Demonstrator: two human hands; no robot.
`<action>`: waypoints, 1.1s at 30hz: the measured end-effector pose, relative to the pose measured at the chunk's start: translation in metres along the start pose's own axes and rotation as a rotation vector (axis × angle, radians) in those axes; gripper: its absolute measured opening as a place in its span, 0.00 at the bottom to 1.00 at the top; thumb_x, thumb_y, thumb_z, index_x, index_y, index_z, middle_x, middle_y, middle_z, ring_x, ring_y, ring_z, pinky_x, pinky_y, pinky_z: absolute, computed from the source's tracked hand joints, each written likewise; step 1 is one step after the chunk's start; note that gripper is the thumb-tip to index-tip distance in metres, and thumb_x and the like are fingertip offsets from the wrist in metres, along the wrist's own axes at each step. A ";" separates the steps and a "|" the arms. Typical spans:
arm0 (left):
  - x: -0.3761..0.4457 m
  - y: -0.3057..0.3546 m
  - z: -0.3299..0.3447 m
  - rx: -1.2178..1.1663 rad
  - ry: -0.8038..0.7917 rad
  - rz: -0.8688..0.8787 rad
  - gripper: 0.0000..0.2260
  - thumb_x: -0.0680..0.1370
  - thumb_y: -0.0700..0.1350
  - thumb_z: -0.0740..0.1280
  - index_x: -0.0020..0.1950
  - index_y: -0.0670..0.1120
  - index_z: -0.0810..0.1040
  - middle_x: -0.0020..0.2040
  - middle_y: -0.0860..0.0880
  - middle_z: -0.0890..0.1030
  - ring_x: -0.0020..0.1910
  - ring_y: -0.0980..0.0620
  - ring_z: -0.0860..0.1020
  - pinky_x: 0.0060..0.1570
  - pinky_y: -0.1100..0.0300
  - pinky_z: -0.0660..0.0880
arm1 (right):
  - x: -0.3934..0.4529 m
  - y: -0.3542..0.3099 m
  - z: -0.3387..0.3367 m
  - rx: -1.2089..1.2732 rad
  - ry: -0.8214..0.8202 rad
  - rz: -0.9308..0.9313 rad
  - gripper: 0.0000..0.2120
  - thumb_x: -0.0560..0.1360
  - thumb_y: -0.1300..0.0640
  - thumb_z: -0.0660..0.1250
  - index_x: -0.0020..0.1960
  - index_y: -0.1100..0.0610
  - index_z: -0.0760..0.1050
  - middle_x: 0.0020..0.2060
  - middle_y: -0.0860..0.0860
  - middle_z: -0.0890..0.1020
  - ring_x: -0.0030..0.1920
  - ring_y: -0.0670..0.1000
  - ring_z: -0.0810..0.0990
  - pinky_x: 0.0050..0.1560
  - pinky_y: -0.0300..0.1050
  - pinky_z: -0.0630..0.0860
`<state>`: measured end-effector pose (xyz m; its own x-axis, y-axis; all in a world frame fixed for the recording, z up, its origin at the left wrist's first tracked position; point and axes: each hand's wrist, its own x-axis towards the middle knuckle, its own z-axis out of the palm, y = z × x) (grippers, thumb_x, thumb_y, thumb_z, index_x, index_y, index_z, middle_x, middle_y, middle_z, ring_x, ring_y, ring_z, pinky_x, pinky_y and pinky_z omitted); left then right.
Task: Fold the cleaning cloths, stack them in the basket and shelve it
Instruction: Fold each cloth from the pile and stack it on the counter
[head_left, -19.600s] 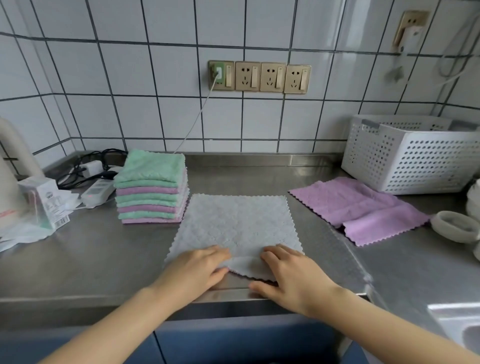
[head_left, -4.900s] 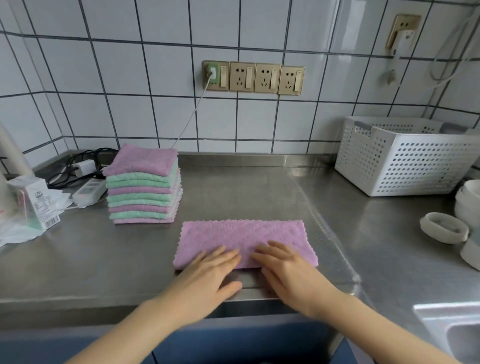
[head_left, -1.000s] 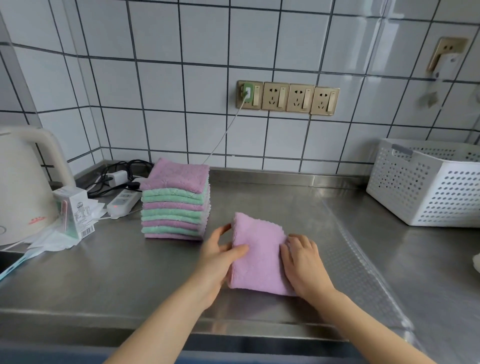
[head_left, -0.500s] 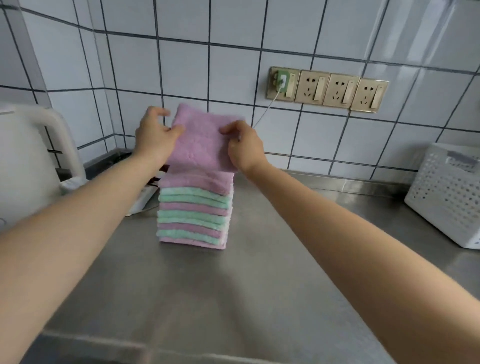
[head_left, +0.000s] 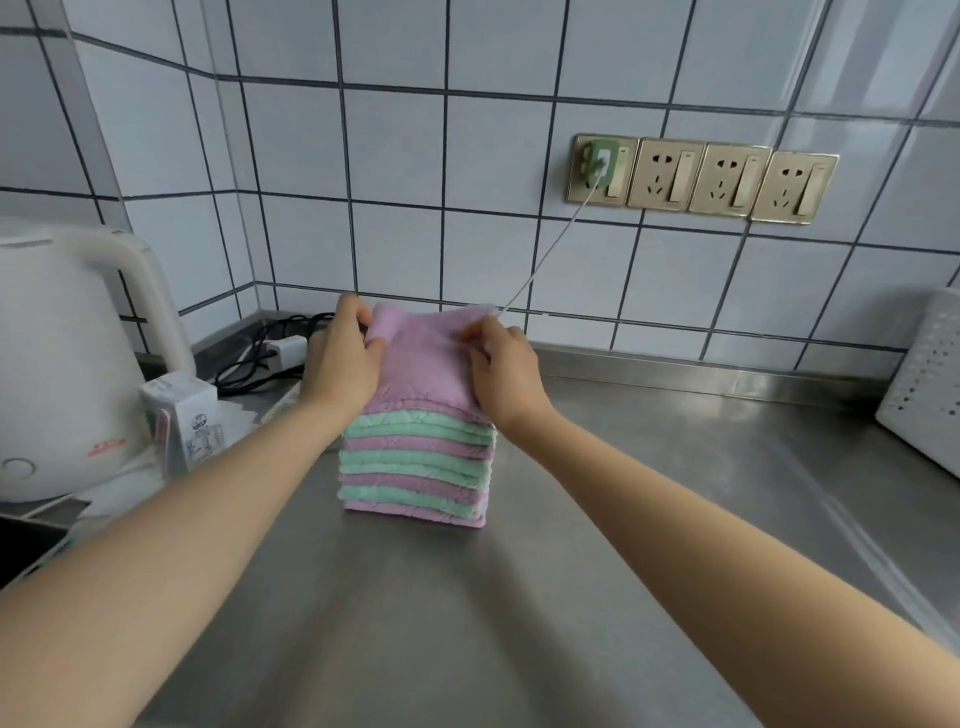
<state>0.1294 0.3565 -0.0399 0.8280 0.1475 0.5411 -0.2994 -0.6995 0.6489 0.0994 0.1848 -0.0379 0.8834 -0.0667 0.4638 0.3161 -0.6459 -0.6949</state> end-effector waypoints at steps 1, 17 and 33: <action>-0.003 -0.004 0.002 0.039 -0.042 -0.027 0.04 0.79 0.43 0.62 0.52 0.47 0.68 0.45 0.43 0.79 0.41 0.44 0.76 0.33 0.54 0.70 | 0.000 0.003 0.002 -0.044 -0.034 0.002 0.14 0.78 0.64 0.54 0.59 0.59 0.74 0.53 0.60 0.73 0.46 0.56 0.70 0.41 0.30 0.61; -0.010 -0.020 0.011 -0.045 -0.111 -0.227 0.06 0.77 0.50 0.65 0.53 0.52 0.74 0.45 0.56 0.77 0.45 0.61 0.76 0.38 0.63 0.67 | 0.008 0.040 0.006 0.034 -0.317 -0.031 0.13 0.76 0.55 0.57 0.60 0.48 0.64 0.52 0.49 0.76 0.46 0.55 0.77 0.48 0.52 0.75; -0.020 0.049 -0.052 -0.114 -0.247 -0.617 0.17 0.75 0.37 0.68 0.63 0.47 0.74 0.58 0.48 0.77 0.51 0.55 0.78 0.56 0.52 0.76 | 0.014 -0.014 -0.073 0.135 -0.542 0.454 0.22 0.76 0.61 0.61 0.67 0.46 0.67 0.57 0.48 0.74 0.47 0.44 0.78 0.51 0.37 0.76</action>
<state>0.0741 0.3555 0.0088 0.9434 0.3226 -0.0763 0.2261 -0.4579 0.8598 0.0817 0.1374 0.0184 0.9741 0.1035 -0.2009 -0.1141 -0.5423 -0.8324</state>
